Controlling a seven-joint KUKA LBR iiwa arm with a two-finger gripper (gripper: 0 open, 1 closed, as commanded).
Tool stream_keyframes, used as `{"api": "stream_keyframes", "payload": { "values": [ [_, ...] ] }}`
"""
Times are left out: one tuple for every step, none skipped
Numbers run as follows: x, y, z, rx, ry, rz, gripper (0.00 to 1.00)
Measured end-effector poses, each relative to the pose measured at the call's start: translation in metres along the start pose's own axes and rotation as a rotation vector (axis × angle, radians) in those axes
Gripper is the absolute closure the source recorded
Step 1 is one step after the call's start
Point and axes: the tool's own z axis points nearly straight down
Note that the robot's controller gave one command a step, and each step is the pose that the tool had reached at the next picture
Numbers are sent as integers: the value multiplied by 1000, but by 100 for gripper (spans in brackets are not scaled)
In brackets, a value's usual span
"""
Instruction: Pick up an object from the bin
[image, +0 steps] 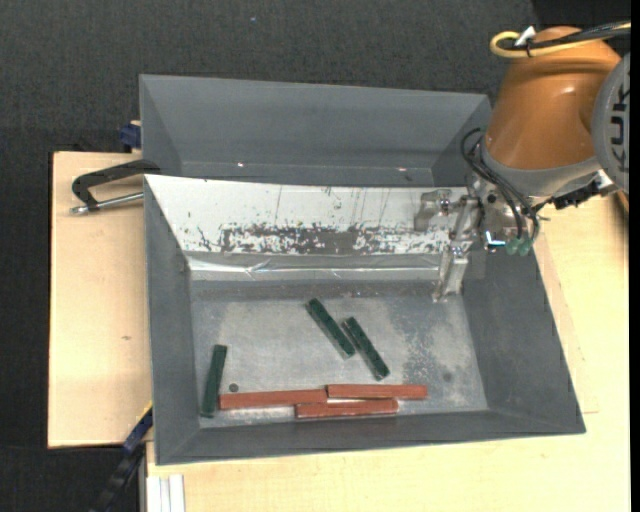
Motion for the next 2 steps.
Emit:
{"api": "stream_keyframes", "payload": {
  "values": [
    [-1, 0, -5, 1, -9, -1, 0],
    [0, 24, 50, 2, -13, -56, 0]
  ]
}}
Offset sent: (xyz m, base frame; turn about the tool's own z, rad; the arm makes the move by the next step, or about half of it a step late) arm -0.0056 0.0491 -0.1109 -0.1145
